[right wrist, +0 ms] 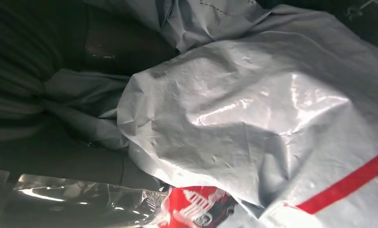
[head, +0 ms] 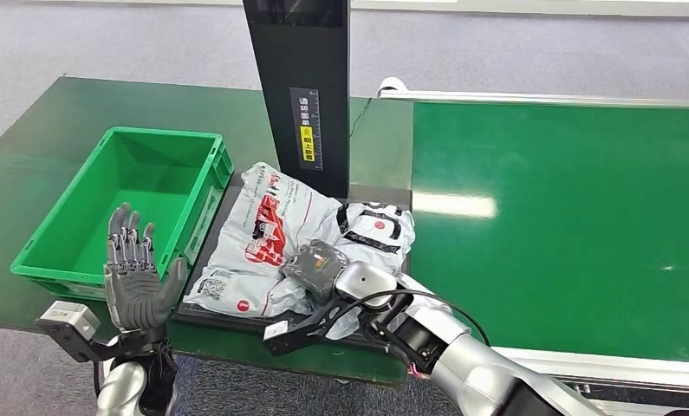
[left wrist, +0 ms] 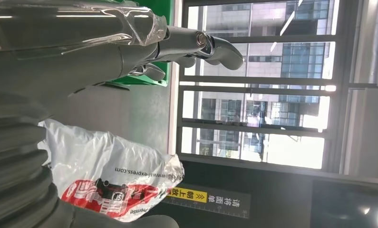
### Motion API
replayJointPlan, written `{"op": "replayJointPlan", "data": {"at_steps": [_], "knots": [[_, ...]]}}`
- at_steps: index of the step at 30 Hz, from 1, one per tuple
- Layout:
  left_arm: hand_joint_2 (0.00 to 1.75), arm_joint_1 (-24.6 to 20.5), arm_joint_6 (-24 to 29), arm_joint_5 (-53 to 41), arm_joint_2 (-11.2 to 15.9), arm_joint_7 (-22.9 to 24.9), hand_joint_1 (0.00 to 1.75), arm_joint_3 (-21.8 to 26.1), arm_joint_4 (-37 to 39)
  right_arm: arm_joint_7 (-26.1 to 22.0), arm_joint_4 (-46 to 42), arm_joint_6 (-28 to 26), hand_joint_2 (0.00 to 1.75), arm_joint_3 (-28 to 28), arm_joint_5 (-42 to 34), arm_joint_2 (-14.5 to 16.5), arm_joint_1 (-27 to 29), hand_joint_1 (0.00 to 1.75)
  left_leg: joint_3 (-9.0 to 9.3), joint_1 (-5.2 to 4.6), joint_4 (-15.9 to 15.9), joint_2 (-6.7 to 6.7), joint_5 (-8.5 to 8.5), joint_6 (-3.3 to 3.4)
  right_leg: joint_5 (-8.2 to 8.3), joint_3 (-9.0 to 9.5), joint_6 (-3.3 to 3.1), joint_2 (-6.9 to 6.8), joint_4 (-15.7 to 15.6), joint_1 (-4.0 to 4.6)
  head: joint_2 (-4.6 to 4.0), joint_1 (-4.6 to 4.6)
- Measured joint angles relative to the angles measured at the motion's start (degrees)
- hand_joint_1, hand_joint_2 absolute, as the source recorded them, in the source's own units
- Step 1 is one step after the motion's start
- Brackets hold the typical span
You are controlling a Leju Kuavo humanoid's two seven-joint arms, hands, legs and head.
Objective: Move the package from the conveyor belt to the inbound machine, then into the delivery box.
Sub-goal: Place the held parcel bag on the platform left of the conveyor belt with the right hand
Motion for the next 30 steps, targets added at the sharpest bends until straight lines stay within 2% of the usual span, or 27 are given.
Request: {"op": "replayJointPlan", "data": {"at_steps": [2,3,10,15,19,24,30], "knots": [[1.75,0.01,-0.14,-0.05,0.00,-0.07,0.00,-0.01,0.05,0.44,0.91,-2.10,1.75,0.12,0.01,-0.04,0.04,0.21,0.02,0.00,0.00,0.00,0.00,0.00,0.00,0.01,0.00,0.00,0.00,0.00,0.00,0.00],[1.75,0.02,-0.23,-0.07,0.01,-0.11,0.00,-0.02,0.05,0.66,1.22,-3.41,1.75,0.15,0.05,-0.13,0.09,0.03,0.02,0.00,0.00,0.00,0.00,0.00,0.00,0.02,0.00,0.00,0.00,0.00,0.00,0.00],[1.75,0.18,-0.98,-0.11,0.04,-0.74,0.00,-0.02,0.09,0.13,1.99,-12.36,1.75,-1.55,-1.54,-1.28,0.63,0.00,0.02,0.00,0.01,0.00,0.00,0.00,0.01,0.02,0.00,0.00,0.00,0.00,0.00,0.01],[1.75,0.36,-1.42,-0.27,0.05,-1.42,0.00,-0.02,0.17,-3.36,0.42,-17.28,1.75,-5.92,-5.66,-2.29,1.95,0.00,0.01,0.00,0.01,0.00,0.00,0.00,0.01,0.01,0.00,0.00,0.00,0.00,0.00,0.01],[1.75,0.40,-1.74,-0.31,0.09,-1.64,0.00,-0.01,0.60,-9.02,-1.66,-15.48,1.75,-11.13,-13.32,-2.85,3.81,0.00,0.00,0.00,0.00,0.00,-0.01,0.00,0.00,0.01,0.00,0.00,0.00,0.00,0.00,0.00],[1.75,0.39,-1.93,-0.37,0.10,-1.77,0.00,0.00,0.98,-15.60,-4.36,-10.33,1.75,-18.55,-23.48,-2.96,6.28,0.00,0.00,0.00,0.01,-0.01,0.00,0.00,0.01,0.02,0.00,0.00,-0.01,0.00,0.00,0.00],[1.75,0.39,-1.93,-0.37,0.10,-1.79,0.00,0.00,1.07,-16.92,-6.24,-9.03,1.75,-24.09,-25.66,-3.03,7.87,0.00,0.01,0.00,0.01,0.03,-0.01,0.00,0.01,0.00,0.00,0.00,-0.01,0.00,0.00,-0.01]]}}
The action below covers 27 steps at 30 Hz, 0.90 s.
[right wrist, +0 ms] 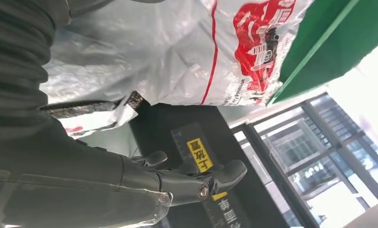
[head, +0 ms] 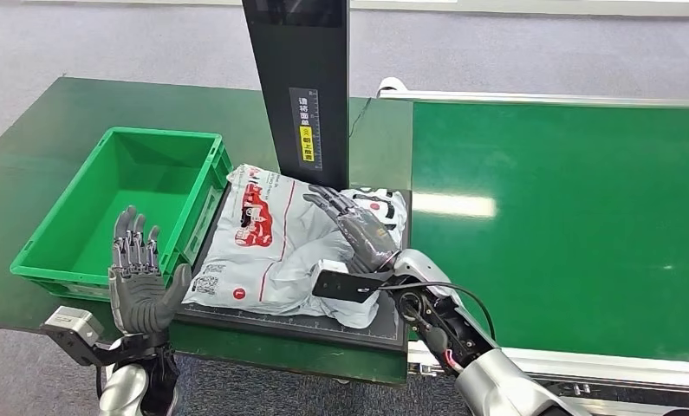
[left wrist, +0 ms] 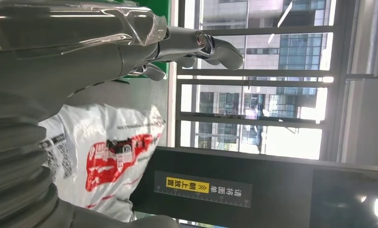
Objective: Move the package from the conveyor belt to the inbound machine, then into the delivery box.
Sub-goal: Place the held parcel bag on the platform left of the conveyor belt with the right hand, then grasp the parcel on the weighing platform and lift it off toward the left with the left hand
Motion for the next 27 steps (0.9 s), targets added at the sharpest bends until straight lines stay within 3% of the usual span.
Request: {"op": "replayJointPlan", "data": {"at_steps": [7,15,20,27], "knots": [[1.75,0.34,-0.05,-0.10,0.01,0.00,0.00,0.00,-0.01,-0.94,-1.74,3.38,1.75,-3.31,-4.66,-0.06,1.73,0.00,0.00,0.00,0.00,-0.02,0.00,0.00,0.00,0.00,0.00,0.00,0.00,0.00,0.00,0.01],[1.75,1.73,-0.73,-2.44,0.25,0.86,0.00,-0.96,-0.02,-6.05,-9.21,11.75,1.75,-13.69,-24.43,0.05,8.14,0.00,-0.03,0.00,0.00,-0.05,-0.02,0.00,-0.01,0.00,0.01,-0.01,-0.01,0.00,0.00,0.01],[1.75,2.08,-2.20,-4.77,0.70,2.69,0.00,-1.99,0.01,-3.13,-17.37,19.58,1.75,-20.80,-37.42,0.16,14.49,0.00,-0.03,0.00,-0.01,-0.06,-0.03,0.00,-0.02,-0.01,0.01,-0.02,-0.01,0.00,0.00,0.00],[1.75,0.78,0.66,-13.92,1.46,3.66,0.00,-4.81,1.68,-1.66,-24.30,19.79,1.75,-26.88,-40.05,0.45,21.06,0.00,-0.03,0.00,-0.01,-0.01,-0.03,0.00,-0.02,-0.01,0.01,0.00,-0.02,-0.01,0.00,0.00]]}}
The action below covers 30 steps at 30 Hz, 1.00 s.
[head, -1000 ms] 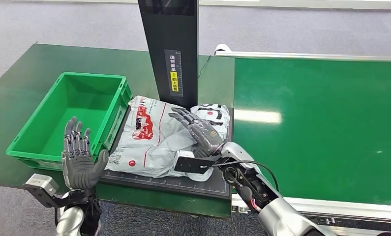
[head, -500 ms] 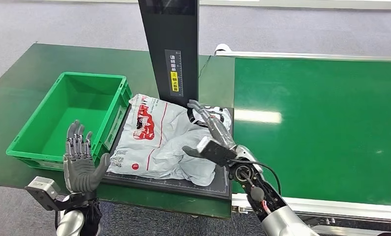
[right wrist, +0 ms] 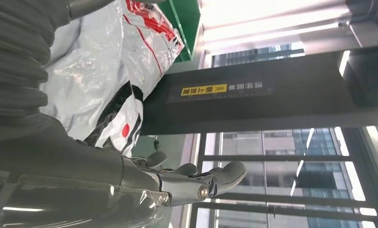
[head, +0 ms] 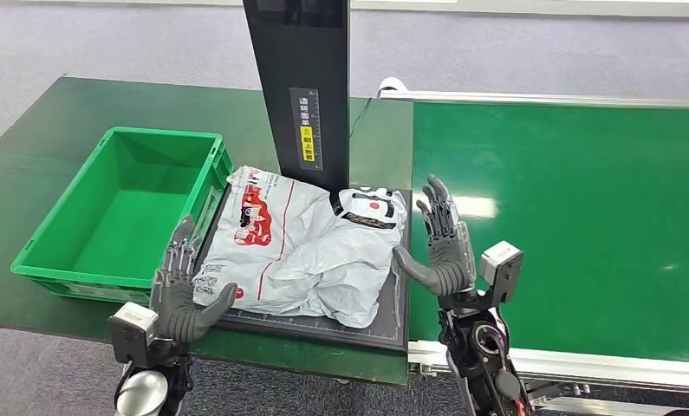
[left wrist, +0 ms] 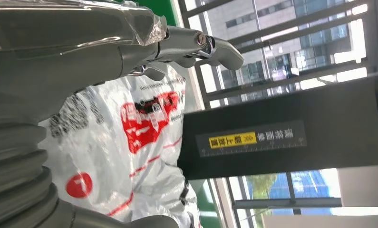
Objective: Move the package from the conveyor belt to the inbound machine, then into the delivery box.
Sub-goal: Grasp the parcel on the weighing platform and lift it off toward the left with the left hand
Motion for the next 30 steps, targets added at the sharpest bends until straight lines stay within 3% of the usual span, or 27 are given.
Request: {"op": "replayJointPlan", "data": {"at_steps": [13,16,21,26,30], "knots": [[1.75,-1.16,0.50,-0.91,0.48,0.05,0.00,-1.47,1.83,0.29,-3.20,-0.07,1.75,-2.27,0.25,0.44,2.03,0.00,0.01,0.00,0.00,0.02,0.00,0.00,0.00,-0.01,0.00,0.01,0.00,0.00,0.00,0.01],[1.75,-2.27,1.95,-4.74,0.66,0.94,0.00,-2.16,2.39,0.42,-3.55,-0.08,1.75,-2.47,0.43,0.56,2.29,0.00,0.01,0.00,0.01,-0.01,0.00,0.00,0.00,-0.02,0.00,-0.02,-0.01,0.00,0.00,0.00],[1.75,-10.77,4.45,-20.94,1.72,11.03,0.00,-5.89,8.47,0.92,-3.84,0.38,1.75,-2.79,1.39,0.76,2.49,0.00,0.02,0.00,0.01,-0.08,0.06,0.01,0.08,0.03,-0.01,-0.06,-0.01,0.00,0.00,0.01],[1.75,-23.17,4.69,-35.17,2.36,22.48,0.00,-10.13,21.87,1.61,-3.81,1.01,1.75,-3.20,2.29,1.68,2.37,0.00,0.02,0.00,0.01,-0.05,0.16,0.01,0.19,0.02,-0.02,-0.04,0.00,0.00,0.00,0.01],[1.75,-30.38,1.92,-44.04,2.50,28.73,0.00,-13.49,32.32,2.46,-3.74,1.42,1.75,-3.49,3.28,2.44,2.60,0.00,0.01,0.00,0.01,-0.03,0.17,0.01,0.19,-0.01,-0.02,-0.03,0.00,0.00,0.00,0.00]]}}
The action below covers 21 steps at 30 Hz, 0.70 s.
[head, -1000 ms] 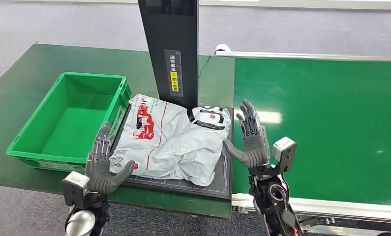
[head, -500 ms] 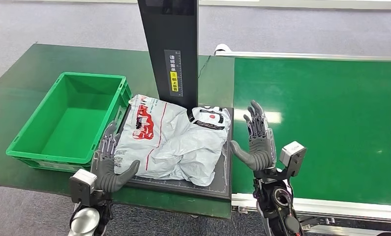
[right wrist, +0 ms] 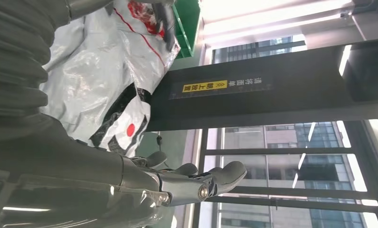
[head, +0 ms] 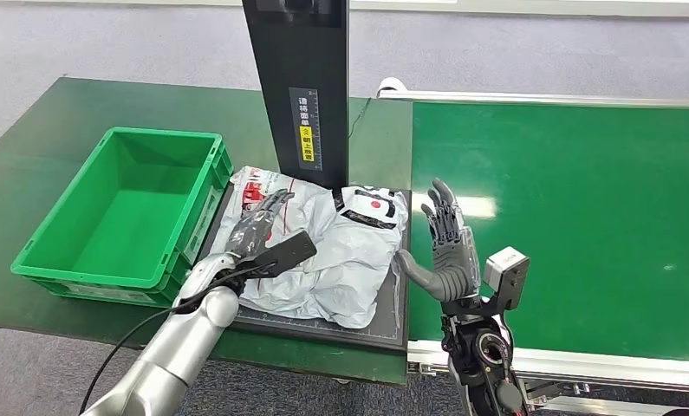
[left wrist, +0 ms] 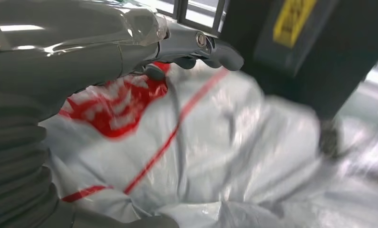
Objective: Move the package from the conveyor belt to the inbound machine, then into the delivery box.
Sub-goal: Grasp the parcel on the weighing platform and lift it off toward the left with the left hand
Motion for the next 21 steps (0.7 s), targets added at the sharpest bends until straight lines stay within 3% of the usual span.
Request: {"op": "replayJointPlan", "data": {"at_steps": [7,11,16,21], "knots": [[1.75,-7.01,-4.40,-7.12,-0.20,4.07,0.04,-2.88,11.87,0.84,0.56,0.09,1.75,-0.69,1.43,0.66,0.15,0.00,-0.01,0.00,0.00,-0.01,-0.01,0.00,-0.01,0.02,0.00,0.00,0.00,0.00,0.00,0.00],[1.75,-8.95,-7.68,-9.52,-0.33,4.31,1.54,-3.17,15.48,1.13,0.59,0.30,1.75,-1.27,2.25,0.92,0.74,0.00,0.15,0.00,-0.02,-0.01,-0.03,0.01,-0.01,0.20,0.00,0.00,0.00,-0.01,0.00,-0.01],[1.75,-10.17,-9.52,-10.52,-0.43,3.58,1.75,-3.15,18.11,1.43,0.60,0.31,1.75,-1.92,2.68,1.16,1.18,0.00,0.36,0.00,-0.04,-0.03,-0.04,0.01,-0.04,0.48,-0.03,-0.01,-0.01,-0.01,0.00,-0.01],[1.75,-10.67,-9.30,-11.19,-0.44,2.22,1.75,-3.23,18.86,1.51,0.56,0.19,1.75,-2.36,2.75,1.21,1.62,0.00,0.64,0.00,-0.05,-0.01,-0.04,0.01,-0.03,0.73,-0.03,0.00,-0.01,-0.01,0.00,0.00]]}}
